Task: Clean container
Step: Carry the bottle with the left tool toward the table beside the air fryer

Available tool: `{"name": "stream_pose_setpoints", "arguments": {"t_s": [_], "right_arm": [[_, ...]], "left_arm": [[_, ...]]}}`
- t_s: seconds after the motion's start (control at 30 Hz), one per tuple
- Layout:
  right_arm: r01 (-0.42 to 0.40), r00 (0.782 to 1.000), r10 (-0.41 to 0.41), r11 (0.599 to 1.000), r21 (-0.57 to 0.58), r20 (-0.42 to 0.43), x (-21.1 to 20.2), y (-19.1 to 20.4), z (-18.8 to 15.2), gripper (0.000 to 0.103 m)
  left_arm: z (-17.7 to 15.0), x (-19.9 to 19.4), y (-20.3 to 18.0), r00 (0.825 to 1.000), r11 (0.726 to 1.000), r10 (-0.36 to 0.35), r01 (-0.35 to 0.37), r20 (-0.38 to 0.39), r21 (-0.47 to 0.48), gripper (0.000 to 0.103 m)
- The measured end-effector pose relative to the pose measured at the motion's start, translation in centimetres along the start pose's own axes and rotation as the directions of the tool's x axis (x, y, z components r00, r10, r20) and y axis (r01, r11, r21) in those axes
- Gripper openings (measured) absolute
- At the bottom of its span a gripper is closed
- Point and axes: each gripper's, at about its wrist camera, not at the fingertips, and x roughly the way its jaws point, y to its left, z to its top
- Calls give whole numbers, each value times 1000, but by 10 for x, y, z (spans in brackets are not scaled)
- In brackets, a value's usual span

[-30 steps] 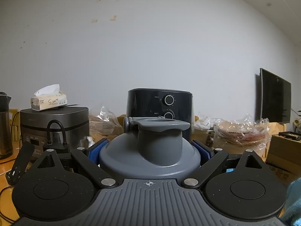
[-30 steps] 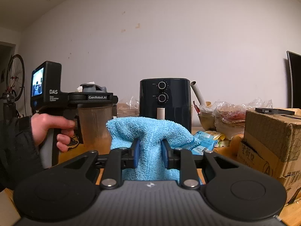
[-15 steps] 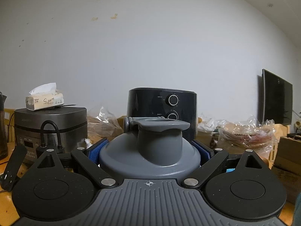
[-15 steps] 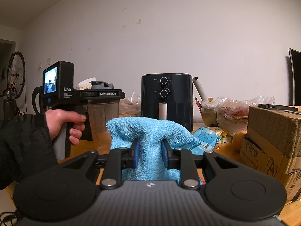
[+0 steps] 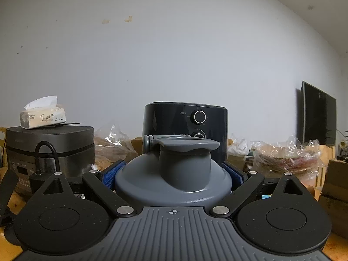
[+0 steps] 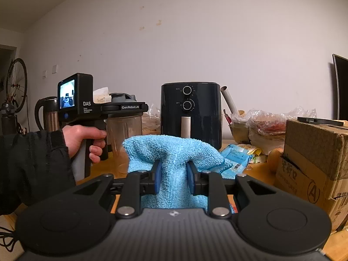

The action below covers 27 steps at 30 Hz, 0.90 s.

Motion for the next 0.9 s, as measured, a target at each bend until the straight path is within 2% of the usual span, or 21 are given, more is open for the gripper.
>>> {"name": "stream_pose_setpoints", "arguments": {"t_s": [0.57,0.9], "right_arm": [[0,1000,0,1000,-3,-18,1,7,-2,22],[1,1000,-1,1000,-4,-24,5,7,-2,22]], "left_arm": [[-14,21,16,997,998,59,-58,51,-12,94],[-20,24,17,996,998,60,-60,66,-4,94]]}}
